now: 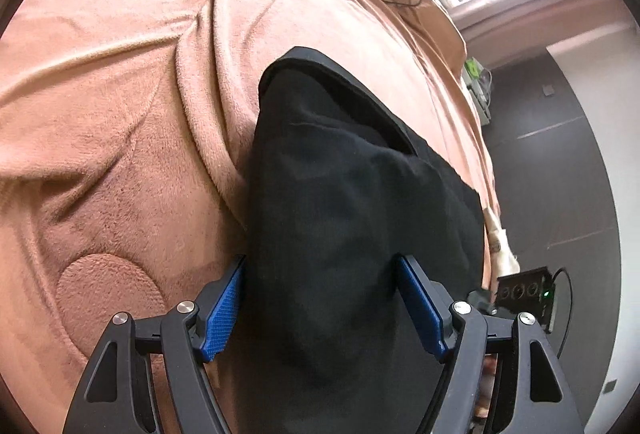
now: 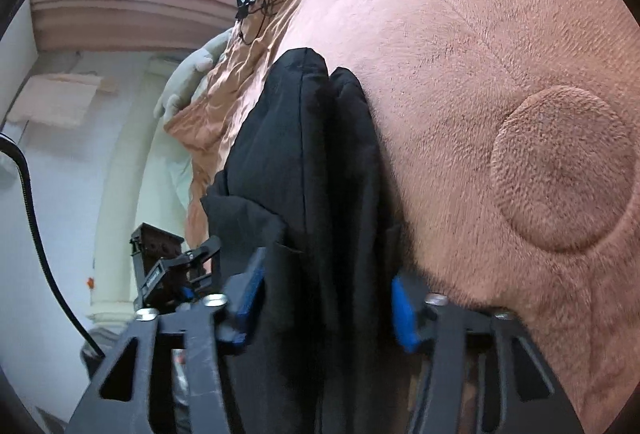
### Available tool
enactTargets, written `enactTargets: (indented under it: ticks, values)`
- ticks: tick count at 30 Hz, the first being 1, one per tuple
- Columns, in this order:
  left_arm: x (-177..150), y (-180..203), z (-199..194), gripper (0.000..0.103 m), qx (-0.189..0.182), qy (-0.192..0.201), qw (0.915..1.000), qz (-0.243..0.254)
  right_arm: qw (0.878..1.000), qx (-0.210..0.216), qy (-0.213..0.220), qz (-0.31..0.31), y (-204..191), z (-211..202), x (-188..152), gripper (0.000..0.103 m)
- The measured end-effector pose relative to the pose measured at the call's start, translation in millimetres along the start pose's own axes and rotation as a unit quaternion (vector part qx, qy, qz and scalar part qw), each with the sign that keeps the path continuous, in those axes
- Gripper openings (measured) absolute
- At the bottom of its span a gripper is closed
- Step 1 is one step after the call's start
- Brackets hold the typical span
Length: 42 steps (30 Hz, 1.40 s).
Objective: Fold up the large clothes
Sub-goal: 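Grasp the folded black stack edge with both tools and lift it, then lift the black stack high with both tools and carry it toward the bed's headboard end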
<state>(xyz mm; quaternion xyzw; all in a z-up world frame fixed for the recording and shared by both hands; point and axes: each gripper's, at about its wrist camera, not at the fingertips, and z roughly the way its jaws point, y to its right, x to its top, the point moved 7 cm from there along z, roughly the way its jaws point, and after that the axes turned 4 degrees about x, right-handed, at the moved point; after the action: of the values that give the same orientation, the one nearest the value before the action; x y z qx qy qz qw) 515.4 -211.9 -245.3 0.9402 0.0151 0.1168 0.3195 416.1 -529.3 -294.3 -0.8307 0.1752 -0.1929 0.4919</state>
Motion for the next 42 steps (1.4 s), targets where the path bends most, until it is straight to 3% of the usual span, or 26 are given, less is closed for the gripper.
enactTargets:
  ticks: [5, 10, 25, 34, 42]
  values:
    - [-1.0, 5.2, -11.0, 0.059, 0.008, 0.012, 0.9999, -0.006, 1.0, 0.028, 0.004, 0.005, -5.9, 0.0, -5.1, 0.022]
    - [-2.0, 20.6, -37.2, 0.047, -0.004, 0.027, 0.9996, 0.004, 0.999, 0.032, 0.022, -0.034, -43.3, -13.5, -10.6, 0.018]
    - [-37.8, 65.3, -151.9, 0.042, -0.065, 0.1, 0.9924, 0.029, 0.987, 0.053, 0.071, -0.133, -155.6, -63.4, -60.1, 0.018]
    - [-62.9, 78.9, -229.7, 0.042, -0.102, 0.151, 0.9824, 0.041, 0.973, 0.073, 0.085, -0.201, -228.1, -84.1, -102.6, 0.018]
    - [-79.8, 84.0, -310.4, 0.042, -0.112, 0.203, 0.9712, 0.057, 0.959, 0.091, 0.089, -0.252, -292.3, -92.2, -143.9, 0.018]
